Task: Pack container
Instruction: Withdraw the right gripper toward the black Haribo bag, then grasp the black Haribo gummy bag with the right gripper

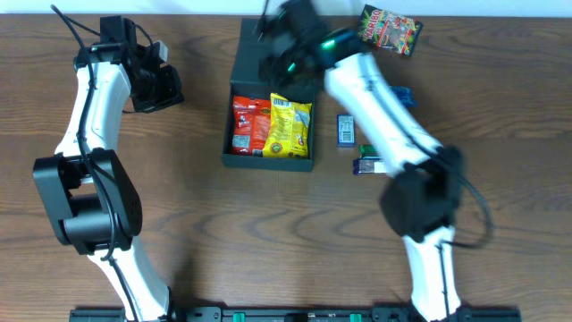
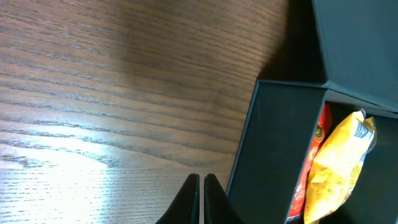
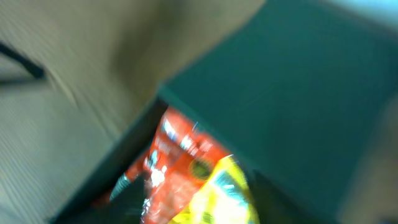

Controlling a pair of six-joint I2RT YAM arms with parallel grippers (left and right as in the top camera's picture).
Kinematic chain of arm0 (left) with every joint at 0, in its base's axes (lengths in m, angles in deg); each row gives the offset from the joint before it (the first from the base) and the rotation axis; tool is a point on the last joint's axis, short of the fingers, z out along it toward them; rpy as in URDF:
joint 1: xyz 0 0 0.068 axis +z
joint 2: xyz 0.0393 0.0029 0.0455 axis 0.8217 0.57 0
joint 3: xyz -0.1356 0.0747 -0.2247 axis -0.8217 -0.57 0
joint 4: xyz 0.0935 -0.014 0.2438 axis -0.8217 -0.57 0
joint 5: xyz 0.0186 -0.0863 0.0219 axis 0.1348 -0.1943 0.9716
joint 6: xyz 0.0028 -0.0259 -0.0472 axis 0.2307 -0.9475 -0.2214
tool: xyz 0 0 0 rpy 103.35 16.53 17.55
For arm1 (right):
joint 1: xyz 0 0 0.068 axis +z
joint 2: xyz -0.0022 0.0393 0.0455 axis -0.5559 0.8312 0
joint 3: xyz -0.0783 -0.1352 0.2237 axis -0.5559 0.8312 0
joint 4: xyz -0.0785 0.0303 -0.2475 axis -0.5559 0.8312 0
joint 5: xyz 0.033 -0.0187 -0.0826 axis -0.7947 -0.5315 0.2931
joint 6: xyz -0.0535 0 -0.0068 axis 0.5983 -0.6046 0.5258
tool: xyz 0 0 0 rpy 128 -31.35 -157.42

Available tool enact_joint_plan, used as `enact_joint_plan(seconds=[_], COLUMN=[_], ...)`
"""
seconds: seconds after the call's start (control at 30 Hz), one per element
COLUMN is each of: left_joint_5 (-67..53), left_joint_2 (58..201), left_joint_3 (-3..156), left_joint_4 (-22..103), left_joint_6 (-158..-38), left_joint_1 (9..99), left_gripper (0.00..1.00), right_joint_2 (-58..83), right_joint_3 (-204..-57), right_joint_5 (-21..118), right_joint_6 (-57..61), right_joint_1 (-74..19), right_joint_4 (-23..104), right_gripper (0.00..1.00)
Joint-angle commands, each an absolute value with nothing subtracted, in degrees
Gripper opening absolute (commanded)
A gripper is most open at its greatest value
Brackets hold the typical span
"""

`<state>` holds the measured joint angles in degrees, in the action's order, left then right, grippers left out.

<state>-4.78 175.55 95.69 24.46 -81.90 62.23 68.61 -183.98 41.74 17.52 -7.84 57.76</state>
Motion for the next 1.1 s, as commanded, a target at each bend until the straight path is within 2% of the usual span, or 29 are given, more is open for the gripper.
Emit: enact_joint_plan(seconds=[0.0, 0.2, 0.43, 0.53, 0.77, 1.07], left_joint_5=[-4.80, -4.80, -4.80, -4.80, -4.78, -4.52], left_joint_2=[176.27, 176.27, 176.27, 176.27, 176.27, 176.27], left_joint_3=[97.00, 97.00, 97.00, 97.00, 97.00, 97.00], left_joint_4=[24.33, 24.50, 24.72, 24.68, 24.68, 24.68], left_joint_6=[-80.70, -80.67, -80.67, -80.70, -80.70, -81.77], left_joint_1=[62.37, 62.37, 62.37, 62.37, 62.37, 62.37], left_gripper=[0.06, 0.06, 0.08, 0.09, 0.13, 0.15], right_joint_2=[62.64, 61.07, 66.46, 70.09, 78.97, 96.69], right_joint_3=[-185.51, -185.47, -185.36, -185.38, -186.17, -204.97], right_joint_5=[42.42, 52.76, 73.02, 72.21, 60.25, 58.92], right_joint_6=[17.43, 19.29, 12.23, 11.33, 6.78, 7.26], right_joint_1=[-11.14, -15.01, -17.02, -19.69, -27.89, -32.30], right_joint_4=[57.72, 59.57, 59.12, 55.09, 45.67, 43.84], right_gripper=[0.99, 0.99, 0.99, 0.99, 0.99, 0.99])
